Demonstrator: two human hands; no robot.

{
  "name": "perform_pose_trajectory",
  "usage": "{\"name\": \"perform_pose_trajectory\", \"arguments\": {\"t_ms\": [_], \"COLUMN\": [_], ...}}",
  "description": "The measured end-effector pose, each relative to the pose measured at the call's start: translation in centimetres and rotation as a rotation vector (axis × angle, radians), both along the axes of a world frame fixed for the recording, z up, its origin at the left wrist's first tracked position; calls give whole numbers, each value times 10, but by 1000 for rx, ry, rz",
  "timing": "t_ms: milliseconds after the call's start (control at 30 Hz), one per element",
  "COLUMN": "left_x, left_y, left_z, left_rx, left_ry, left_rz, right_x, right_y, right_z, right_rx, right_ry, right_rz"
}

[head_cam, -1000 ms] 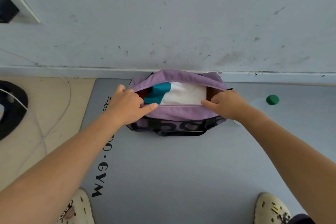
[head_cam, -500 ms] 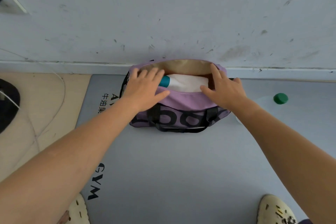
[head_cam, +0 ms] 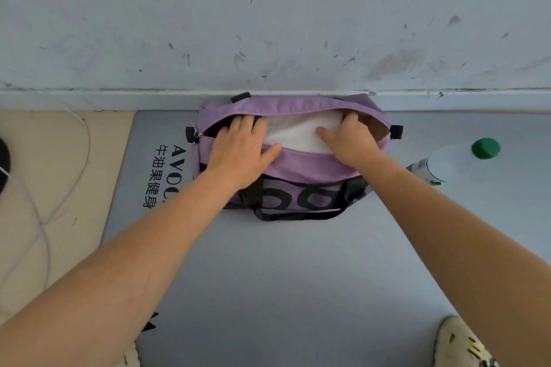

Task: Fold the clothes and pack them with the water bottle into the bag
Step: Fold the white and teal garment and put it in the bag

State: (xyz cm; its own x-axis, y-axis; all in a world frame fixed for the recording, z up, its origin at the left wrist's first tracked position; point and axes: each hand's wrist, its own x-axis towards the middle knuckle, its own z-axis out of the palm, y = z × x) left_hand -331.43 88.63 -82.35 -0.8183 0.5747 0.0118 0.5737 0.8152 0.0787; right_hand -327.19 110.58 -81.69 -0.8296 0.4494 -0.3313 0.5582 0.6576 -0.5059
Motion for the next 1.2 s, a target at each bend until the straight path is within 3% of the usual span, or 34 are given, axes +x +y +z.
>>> {"name": "perform_pose_trajectory", "arguments": {"t_ms": [67,167,333,433,467,500,567,733,833,933,1067,1200], "left_x": [1,-2,-3,-7,-8,-10,-10,2,9,18,34,51], "left_y": [0,-7,-8,-7,-6,-5,-2,-7,-20,-37,-53,-65], "left_z": [-7,-19,-24,-18,-16,-14,-10,0,11,28,61,88], "left_rx": [-37,-46,41,134,140,128,110,163,70,-15,49,99], "left_ry": [-148,-294,-238,-172,-147,-134,-151,-18,-41,-37,11,74], "left_rz": [-85,-27,-31,10,16,17,16,-29,9,38,238,240], "right_x": [-7,-7,-4,-2,-3,-6,-8,19,42,61,78,105], "right_y": [0,6,4,7,8,9,14,38,48,52,42,32], "right_z": [-5,-12,-17,-19,-20,-18,-19,-9,12,35,67,93], "right_rx": [-298,-528,-548,-990,-1023,-939,-490,347,765,844,823,817], "right_ry": [-12,53,286,234,216,203,151,31,21,12,117,239], "right_rz": [-204,-349,-283,-183,-171,-175,-127,282,454,464,436,411]}}
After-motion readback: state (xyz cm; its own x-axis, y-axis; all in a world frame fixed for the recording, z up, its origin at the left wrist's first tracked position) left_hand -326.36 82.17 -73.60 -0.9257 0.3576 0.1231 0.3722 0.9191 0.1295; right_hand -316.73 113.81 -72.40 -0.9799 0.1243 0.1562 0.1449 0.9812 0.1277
